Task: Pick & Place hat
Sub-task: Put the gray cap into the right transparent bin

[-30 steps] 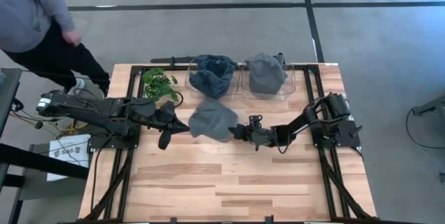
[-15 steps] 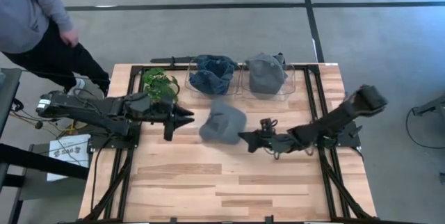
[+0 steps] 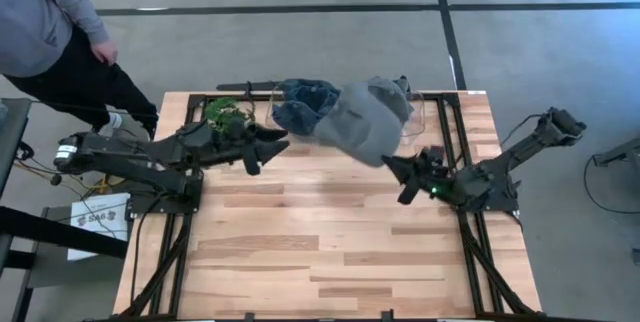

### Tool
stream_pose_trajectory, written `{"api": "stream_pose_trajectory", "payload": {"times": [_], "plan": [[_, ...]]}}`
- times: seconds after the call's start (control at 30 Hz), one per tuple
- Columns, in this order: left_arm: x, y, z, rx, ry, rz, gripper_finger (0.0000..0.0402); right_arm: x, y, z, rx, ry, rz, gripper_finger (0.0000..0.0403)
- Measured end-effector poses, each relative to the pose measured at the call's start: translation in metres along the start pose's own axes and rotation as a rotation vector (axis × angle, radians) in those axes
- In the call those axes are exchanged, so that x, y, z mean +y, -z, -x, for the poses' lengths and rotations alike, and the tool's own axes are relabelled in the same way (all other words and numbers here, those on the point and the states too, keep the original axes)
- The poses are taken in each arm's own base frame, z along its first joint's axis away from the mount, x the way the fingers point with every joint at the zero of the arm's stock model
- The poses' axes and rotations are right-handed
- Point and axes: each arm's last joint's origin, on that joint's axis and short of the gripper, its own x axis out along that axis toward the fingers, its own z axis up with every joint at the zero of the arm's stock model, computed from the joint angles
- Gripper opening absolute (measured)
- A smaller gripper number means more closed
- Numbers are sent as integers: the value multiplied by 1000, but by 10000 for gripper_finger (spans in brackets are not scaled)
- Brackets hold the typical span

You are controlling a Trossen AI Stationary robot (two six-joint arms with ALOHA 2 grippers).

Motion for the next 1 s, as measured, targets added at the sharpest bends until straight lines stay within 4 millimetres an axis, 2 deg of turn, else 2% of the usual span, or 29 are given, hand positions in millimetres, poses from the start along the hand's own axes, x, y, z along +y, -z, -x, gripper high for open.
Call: {"api": "stream_pose_trajectory", "payload": {"times": [0.27,0.37,0.47,0.8,1.0], "plan": [[18,14,-58,-80,211,269,285,0,-31,-6,-180,-1,162,3],[29,20,-73,-119,257,375,285,2,-42,-7,-246,-53,189,3],[34,21,-85,-171,305,432,285,1,-45,-9,-261,-64,197,3],[31,9,-131,-235,328,442,284,3,-40,-17,-264,-151,173,3],[31,-6,-138,-287,336,376,284,4,-40,-16,-258,-160,161,3]]}}
